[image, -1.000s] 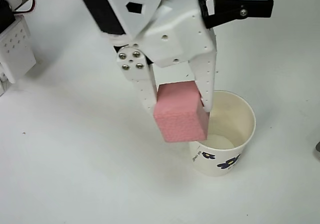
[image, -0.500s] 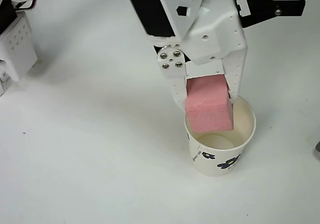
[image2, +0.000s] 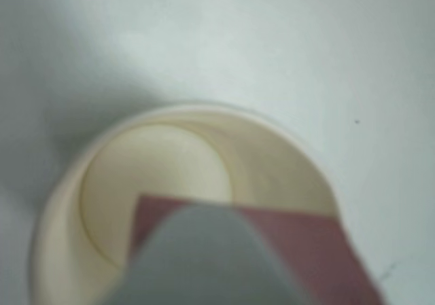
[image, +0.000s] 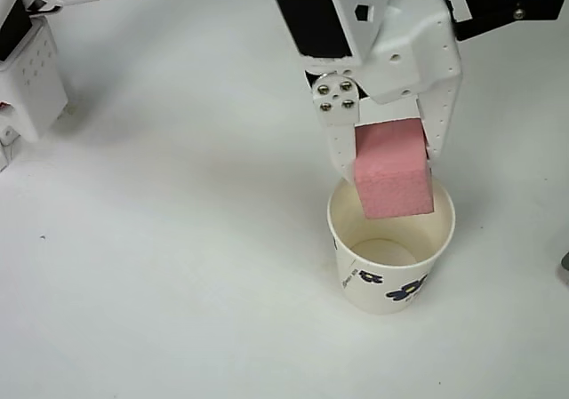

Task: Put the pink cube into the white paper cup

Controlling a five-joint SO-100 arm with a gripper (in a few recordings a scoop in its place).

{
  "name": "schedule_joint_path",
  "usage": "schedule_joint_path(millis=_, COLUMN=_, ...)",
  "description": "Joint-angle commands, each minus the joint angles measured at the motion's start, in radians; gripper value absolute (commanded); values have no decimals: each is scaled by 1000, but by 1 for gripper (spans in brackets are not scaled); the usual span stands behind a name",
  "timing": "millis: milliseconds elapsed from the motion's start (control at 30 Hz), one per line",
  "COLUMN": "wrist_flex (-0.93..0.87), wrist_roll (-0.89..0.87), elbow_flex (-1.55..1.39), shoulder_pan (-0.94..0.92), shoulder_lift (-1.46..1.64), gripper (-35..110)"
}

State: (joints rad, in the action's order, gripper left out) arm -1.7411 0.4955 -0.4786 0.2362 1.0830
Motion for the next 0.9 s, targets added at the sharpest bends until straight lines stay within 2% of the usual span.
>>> schedule_joint_path(millis=0, wrist_flex=-14, wrist_roll=6, elbow_flex=91, shoulder_pan=18, shoulder_lift=46, gripper=20)
schedule_joint_path(millis=67, wrist_flex=-14, wrist_roll=17, elbow_flex=94, shoulder_pan=20, shoulder_lift=46, gripper=29)
schedule_joint_path(millis=300, wrist_flex=-14, wrist_roll=92, elbow_flex=135, shoulder_pan=29, shoulder_lift=44, gripper=41)
schedule_joint_path(millis=867, wrist_flex=-25, wrist_roll=86, elbow_flex=124, shoulder_pan=-5, shoulder_lift=87, gripper=41)
